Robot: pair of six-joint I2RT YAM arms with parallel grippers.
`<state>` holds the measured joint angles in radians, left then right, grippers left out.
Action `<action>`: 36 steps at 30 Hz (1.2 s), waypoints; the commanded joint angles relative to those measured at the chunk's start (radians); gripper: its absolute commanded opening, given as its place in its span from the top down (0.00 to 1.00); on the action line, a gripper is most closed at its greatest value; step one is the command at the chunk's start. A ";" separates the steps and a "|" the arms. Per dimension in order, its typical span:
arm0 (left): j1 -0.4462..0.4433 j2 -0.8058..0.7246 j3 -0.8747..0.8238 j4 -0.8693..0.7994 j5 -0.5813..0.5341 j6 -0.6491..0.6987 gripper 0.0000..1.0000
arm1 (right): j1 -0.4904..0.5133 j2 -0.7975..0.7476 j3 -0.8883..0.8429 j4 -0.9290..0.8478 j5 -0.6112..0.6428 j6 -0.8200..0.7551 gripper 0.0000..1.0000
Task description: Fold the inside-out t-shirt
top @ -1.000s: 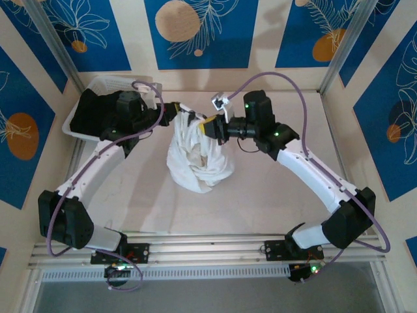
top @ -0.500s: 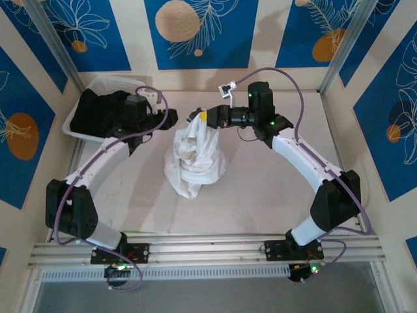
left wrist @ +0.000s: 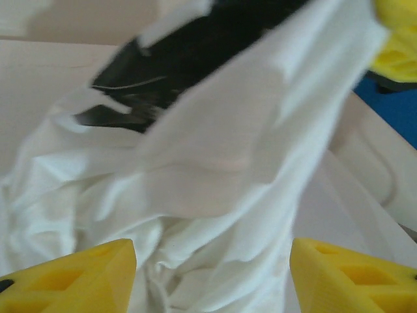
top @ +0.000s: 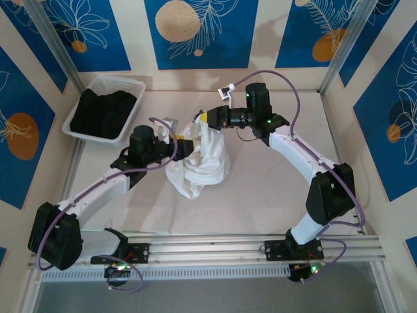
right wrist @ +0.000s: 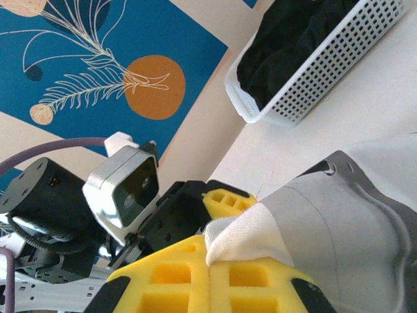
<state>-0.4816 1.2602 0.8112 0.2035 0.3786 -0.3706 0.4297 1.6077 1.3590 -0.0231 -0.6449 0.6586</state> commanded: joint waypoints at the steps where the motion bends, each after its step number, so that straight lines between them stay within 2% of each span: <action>1: -0.007 0.037 0.058 0.079 0.049 0.021 0.37 | 0.003 0.001 0.012 -0.006 -0.034 -0.002 1.00; 3: -0.008 0.062 0.083 0.073 0.054 0.031 0.39 | 0.002 0.003 0.012 -0.006 -0.034 -0.003 1.00; 10: -0.007 0.117 0.139 -0.016 -0.059 0.138 0.55 | 0.001 -0.003 0.023 -0.041 -0.033 -0.028 1.00; 17: -0.006 0.213 0.222 -0.007 0.015 0.105 0.61 | 0.003 0.026 0.044 -0.035 -0.024 -0.039 1.00; 19: -0.006 0.230 0.236 0.004 0.027 0.088 0.74 | 0.000 0.056 0.071 -0.039 -0.027 -0.037 1.00; 21: -0.002 0.233 0.257 -0.030 0.020 0.073 0.96 | -0.004 0.079 0.104 -0.062 -0.026 -0.054 1.00; 22: 0.002 0.224 0.270 -0.069 0.010 0.062 1.00 | -0.009 0.091 0.137 -0.120 0.005 -0.085 1.00; 23: 0.005 0.210 0.277 -0.101 0.005 0.049 1.00 | -0.014 0.103 0.188 -0.215 0.075 -0.126 0.96; 25: 0.014 0.165 0.292 -0.166 0.000 -0.023 1.00 | -0.014 0.128 0.311 -0.495 0.342 -0.253 0.83; 27: 0.021 0.118 0.272 -0.164 0.027 -0.127 1.00 | 0.014 0.097 0.305 -0.593 0.608 -0.358 0.68; 29: 0.023 0.075 0.229 -0.101 0.091 -0.207 1.00 | 0.056 -0.002 0.164 -0.538 0.697 -0.426 0.59; 31: 0.025 0.039 0.205 -0.072 0.117 -0.256 1.00 | 0.122 -0.141 -0.061 -0.399 0.697 -0.441 0.50; 34: 0.026 0.001 0.197 -0.082 0.114 -0.259 1.00 | 0.221 -0.271 -0.301 -0.248 0.703 -0.388 0.43; 36: 0.024 -0.015 0.195 -0.086 0.102 -0.259 1.00 | 0.278 -0.290 -0.405 -0.162 0.761 -0.351 0.41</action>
<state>-0.4629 1.2743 1.0195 0.0834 0.4522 -0.5800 0.6632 1.3331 1.0618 -0.3191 -0.0017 0.3050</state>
